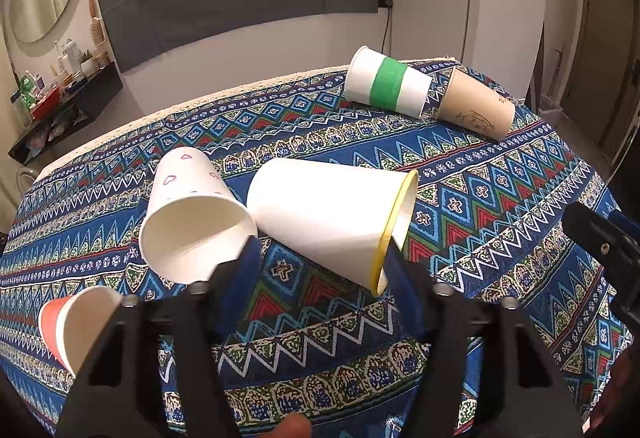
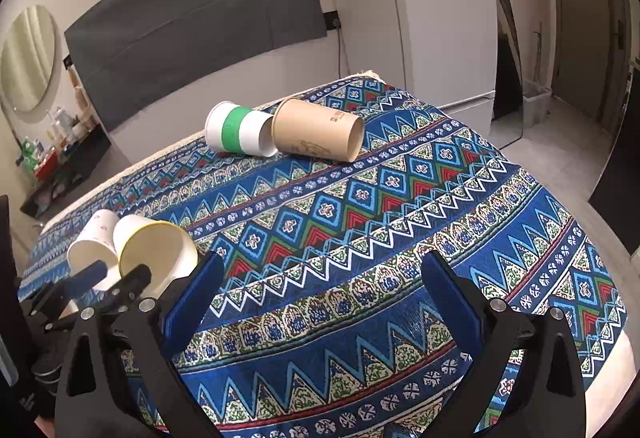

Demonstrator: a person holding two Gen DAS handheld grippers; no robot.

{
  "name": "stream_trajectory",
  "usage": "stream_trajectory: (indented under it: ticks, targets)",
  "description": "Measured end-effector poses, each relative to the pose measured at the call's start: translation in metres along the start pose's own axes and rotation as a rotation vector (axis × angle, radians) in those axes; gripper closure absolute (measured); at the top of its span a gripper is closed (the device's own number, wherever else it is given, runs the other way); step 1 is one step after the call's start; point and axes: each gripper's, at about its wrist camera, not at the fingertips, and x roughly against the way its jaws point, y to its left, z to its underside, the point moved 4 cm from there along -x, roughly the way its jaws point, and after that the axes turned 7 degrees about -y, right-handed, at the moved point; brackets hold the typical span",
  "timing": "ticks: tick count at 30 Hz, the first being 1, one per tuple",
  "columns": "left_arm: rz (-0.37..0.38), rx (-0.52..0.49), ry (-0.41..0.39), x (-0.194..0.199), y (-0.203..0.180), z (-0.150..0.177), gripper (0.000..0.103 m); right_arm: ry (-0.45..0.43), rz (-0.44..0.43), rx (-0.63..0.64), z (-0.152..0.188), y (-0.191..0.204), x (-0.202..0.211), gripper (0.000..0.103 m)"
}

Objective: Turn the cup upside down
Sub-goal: 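Close the left gripper on the side of the yellow-rimmed white cup, then lift the yellow-rimmed cup with the left gripper and rotate it rim-down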

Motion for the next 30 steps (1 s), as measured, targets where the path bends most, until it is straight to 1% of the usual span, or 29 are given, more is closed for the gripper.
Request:
stream_trajectory:
  ticks: [2,5,7,10,15,19,21,22,23,24,25,30]
  targets:
    - [0.007,-0.003,0.011,-0.001,0.000,0.002,0.074,0.001,0.003,0.001,0.002,-0.001,0.000,0.008]
    - [0.018,-0.009,0.027,-0.003,0.002,0.006,0.096,0.009,0.012,0.003,0.005,-0.002,-0.002,0.008]
    - [0.033,0.007,0.040,0.000,0.006,0.008,0.096,0.012,0.015,0.011,0.006,-0.001,-0.002,0.008]
    - [0.040,0.002,0.030,0.010,0.010,0.011,0.097,0.011,0.013,0.011,0.008,-0.001,0.000,0.008]
    - [0.052,-0.024,0.003,0.030,0.017,0.013,0.097,0.019,-0.009,0.021,0.010,0.007,0.003,0.008]
    - [0.076,-0.041,-0.008,0.031,0.016,0.010,0.097,0.018,-0.014,0.033,0.012,0.013,0.009,0.008]
    - [0.080,-0.050,-0.007,0.029,0.014,0.008,0.095,0.011,-0.010,0.035,0.012,0.014,0.013,0.008]
    - [0.085,-0.057,-0.007,0.027,0.013,0.008,0.086,0.008,-0.008,0.036,0.013,0.014,0.015,0.008]
    - [0.086,-0.065,-0.011,0.027,0.012,0.007,0.073,0.006,-0.006,0.038,0.013,0.014,0.017,0.008]
    - [0.083,-0.072,-0.016,0.026,0.011,0.005,0.062,0.004,-0.003,0.038,0.013,0.014,0.018,0.008]
    - [0.081,-0.077,-0.021,0.025,0.011,0.004,0.054,0.003,-0.001,0.038,0.013,0.013,0.019,0.008]
    - [0.098,-0.109,-0.014,0.015,0.004,-0.001,0.053,0.006,-0.002,0.026,0.012,0.011,0.017,0.008]
